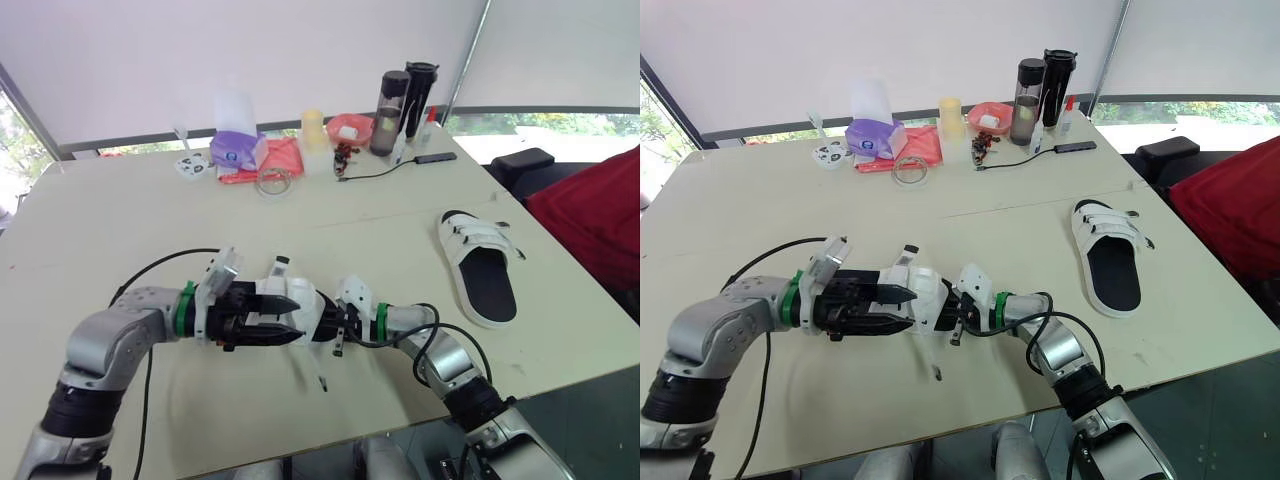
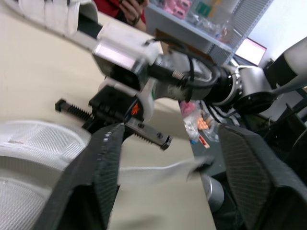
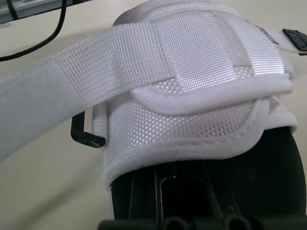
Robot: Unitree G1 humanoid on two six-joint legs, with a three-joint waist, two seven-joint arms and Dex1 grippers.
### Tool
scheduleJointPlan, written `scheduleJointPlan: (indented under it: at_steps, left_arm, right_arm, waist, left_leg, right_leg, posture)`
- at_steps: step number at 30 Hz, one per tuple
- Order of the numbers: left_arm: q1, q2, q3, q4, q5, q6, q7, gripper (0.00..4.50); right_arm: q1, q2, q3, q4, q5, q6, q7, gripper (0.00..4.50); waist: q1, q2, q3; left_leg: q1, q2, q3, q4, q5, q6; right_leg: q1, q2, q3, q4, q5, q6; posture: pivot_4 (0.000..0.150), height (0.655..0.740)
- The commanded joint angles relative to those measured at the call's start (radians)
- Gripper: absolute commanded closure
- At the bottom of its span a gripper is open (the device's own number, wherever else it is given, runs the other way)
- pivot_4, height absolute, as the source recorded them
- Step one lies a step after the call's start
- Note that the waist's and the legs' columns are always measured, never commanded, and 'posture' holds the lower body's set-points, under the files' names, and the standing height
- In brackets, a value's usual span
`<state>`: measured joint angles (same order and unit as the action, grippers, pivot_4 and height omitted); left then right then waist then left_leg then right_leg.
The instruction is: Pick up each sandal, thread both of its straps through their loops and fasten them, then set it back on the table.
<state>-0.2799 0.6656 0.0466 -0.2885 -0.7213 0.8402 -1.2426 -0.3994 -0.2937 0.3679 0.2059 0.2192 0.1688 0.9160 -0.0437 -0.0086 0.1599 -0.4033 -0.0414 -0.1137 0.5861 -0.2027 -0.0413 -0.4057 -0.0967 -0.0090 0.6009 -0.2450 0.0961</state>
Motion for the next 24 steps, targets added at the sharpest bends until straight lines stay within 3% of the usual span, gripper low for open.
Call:
scheduleJointPlan:
  at_steps: [1, 7, 11, 18, 24]
  left_arm:
    - [0.052, 0.047, 0.061, -0.052, -0.056, 0.025, 0.018, 1.34]
    - [0.217, 0.123, 0.098, -0.116, -0.103, 0.055, 0.040, 1.34]
    - [0.279, 0.107, 0.060, -0.135, -0.044, -0.011, 0.087, 1.34]
    - [0.292, 0.055, -0.005, -0.057, 0.106, -0.183, 0.164, 1.34]
    - [0.270, 0.001, -0.058, -0.025, 0.121, -0.204, 0.185, 1.34]
  right_arm:
    - [0.036, -0.026, 0.022, 0.172, -0.090, 0.057, -0.036, 4.50]
    - [0.043, -0.037, 0.029, 0.176, -0.092, 0.047, -0.024, 4.50]
    - [0.050, -0.040, 0.029, 0.160, -0.092, 0.051, -0.024, 4.50]
    - [0.073, -0.049, 0.039, 0.126, -0.093, 0.064, -0.018, 4.50]
    - [0.079, -0.051, 0.040, 0.114, -0.092, 0.072, -0.018, 4.50]
  waist:
    - [0.000, 0.000, 0.000]
    - [0.000, 0.001, 0.000]
    - [0.000, 0.003, -0.001]
    - [0.000, 0.004, -0.003]
    - [0.002, 0.004, -0.005]
  left_leg:
    - [0.000, 0.000, 0.000, 0.000, 0.000, 0.000]
    - [0.001, 0.001, 0.001, 0.000, 0.000, 0.000]
    - [-0.002, 0.001, 0.001, 0.000, 0.000, 0.000]
    - [-0.003, 0.001, 0.002, 0.000, 0.000, -0.001]
    - [-0.003, 0.001, 0.002, 0.000, -0.002, -0.003]
  right_leg:
    - [-0.001, 0.000, 0.000, 0.000, 0.000, 0.000]
    - [-0.001, -0.001, 0.000, -0.002, 0.000, 0.000]
    - [-0.003, -0.001, 0.000, -0.005, 0.000, 0.000]
    - [-0.003, -0.001, 0.001, -0.007, 0.000, 0.000]
    - [-0.003, -0.002, 0.001, -0.006, 0.000, 0.000]
  posture:
    - [0.150, 0.7400]
    - [0.150, 0.7400]
    - [0.150, 0.7400]
    - [0.150, 0.7400]
    - [0.150, 0.7400]
